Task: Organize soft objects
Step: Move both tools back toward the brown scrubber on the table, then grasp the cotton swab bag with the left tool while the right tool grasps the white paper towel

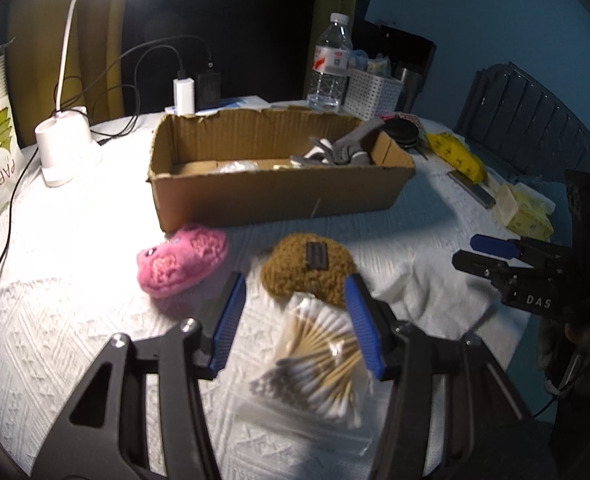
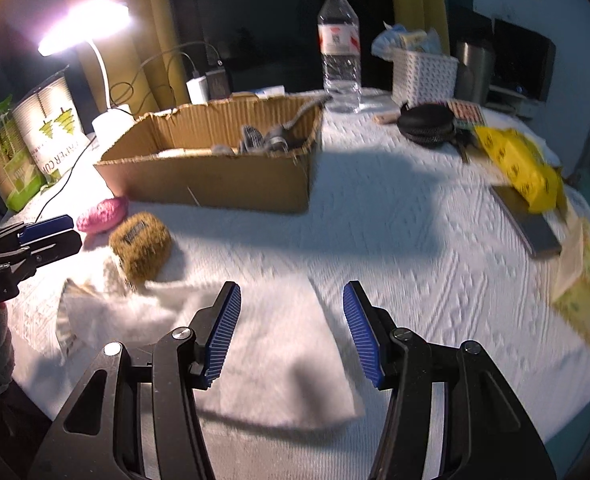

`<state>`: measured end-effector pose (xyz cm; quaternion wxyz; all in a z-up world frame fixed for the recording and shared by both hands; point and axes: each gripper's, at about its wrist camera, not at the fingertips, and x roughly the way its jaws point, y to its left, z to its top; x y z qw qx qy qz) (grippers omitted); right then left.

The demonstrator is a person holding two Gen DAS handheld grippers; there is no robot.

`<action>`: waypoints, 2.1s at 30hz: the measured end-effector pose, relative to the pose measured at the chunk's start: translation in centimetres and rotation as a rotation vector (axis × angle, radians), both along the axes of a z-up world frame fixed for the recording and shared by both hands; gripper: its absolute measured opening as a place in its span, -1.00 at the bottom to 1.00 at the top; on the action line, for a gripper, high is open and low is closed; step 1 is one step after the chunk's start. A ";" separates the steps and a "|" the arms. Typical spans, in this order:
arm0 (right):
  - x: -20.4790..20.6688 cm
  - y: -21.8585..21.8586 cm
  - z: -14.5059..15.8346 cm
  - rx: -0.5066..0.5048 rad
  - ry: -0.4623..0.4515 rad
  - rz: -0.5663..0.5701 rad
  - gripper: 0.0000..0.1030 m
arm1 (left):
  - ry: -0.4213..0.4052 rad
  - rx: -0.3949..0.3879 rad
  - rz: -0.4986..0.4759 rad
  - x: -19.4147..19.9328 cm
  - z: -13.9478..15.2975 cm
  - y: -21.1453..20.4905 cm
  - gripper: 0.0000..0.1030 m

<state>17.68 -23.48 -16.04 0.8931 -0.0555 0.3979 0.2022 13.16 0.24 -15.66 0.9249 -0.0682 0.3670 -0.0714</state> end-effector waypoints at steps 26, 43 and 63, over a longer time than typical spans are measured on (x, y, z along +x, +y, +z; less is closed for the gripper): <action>-4.0 -1.0 -1.1 0.055 -0.025 -0.045 -0.85 | -0.005 -0.033 -0.029 -2.2 -2.6 0.6 0.03; -4.6 7.3 -1.4 0.049 0.037 0.187 -0.63 | -0.010 -0.082 -0.075 -2.0 -2.8 0.9 0.03; -5.4 7.9 -3.3 -0.086 -0.047 0.241 0.27 | -0.021 -0.077 -0.081 -2.2 -2.7 0.8 0.04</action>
